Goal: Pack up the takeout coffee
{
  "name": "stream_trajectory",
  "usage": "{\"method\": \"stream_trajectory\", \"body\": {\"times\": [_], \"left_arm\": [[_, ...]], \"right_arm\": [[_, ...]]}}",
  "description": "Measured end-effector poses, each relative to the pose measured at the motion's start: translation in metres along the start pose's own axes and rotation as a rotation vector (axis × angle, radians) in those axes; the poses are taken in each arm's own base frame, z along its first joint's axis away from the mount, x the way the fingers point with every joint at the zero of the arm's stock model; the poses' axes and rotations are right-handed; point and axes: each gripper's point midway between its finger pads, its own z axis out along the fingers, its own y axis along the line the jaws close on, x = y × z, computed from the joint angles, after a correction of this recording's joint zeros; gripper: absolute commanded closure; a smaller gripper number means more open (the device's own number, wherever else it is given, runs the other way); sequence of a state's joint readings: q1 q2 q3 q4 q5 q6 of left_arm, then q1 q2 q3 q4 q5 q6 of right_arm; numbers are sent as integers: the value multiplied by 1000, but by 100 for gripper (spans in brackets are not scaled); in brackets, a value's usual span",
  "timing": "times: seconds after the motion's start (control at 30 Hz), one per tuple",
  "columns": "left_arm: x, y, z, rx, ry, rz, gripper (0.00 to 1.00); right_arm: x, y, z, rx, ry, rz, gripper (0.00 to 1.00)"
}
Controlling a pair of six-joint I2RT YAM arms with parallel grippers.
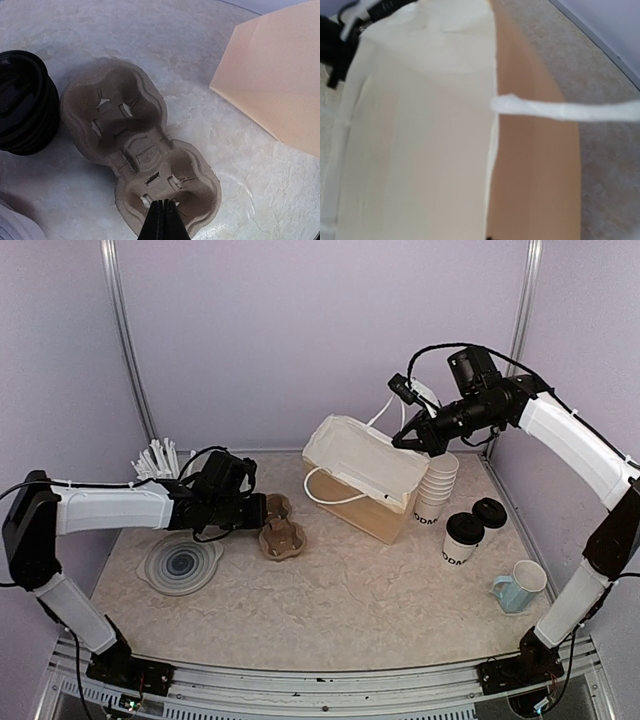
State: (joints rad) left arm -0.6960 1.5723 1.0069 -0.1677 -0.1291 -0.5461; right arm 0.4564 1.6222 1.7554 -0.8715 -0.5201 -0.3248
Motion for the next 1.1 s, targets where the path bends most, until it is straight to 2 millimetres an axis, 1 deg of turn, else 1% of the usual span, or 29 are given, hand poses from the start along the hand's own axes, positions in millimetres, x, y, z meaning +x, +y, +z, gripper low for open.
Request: {"method": "stream_trajectory", "body": {"times": [0.1, 0.2, 0.4, 0.57, 0.67, 0.9, 1.1], "left_arm": [[14, -4, 15, 0, 37, 11, 100], [25, -16, 31, 5, 72, 36, 100], [28, -34, 43, 19, 88, 66, 100], [30, -38, 54, 6, 104, 76, 100], [37, -37, 59, -7, 128, 86, 100], [59, -41, 58, -19, 190, 121, 100], [90, -45, 48, -45, 283, 159, 100]], "right_arm": [[0, 0, -1, -2, -2, 1, 100], [-1, 0, -2, -2, -5, 0, 100], [-3, 2, -4, -4, -13, -3, 100], [-3, 0, -6, 1, -14, -1, 100], [-2, -3, -7, 7, -15, 3, 100], [-1, -7, -9, 18, -13, 8, 100], [0, -10, -10, 24, -14, 12, 100]]}}
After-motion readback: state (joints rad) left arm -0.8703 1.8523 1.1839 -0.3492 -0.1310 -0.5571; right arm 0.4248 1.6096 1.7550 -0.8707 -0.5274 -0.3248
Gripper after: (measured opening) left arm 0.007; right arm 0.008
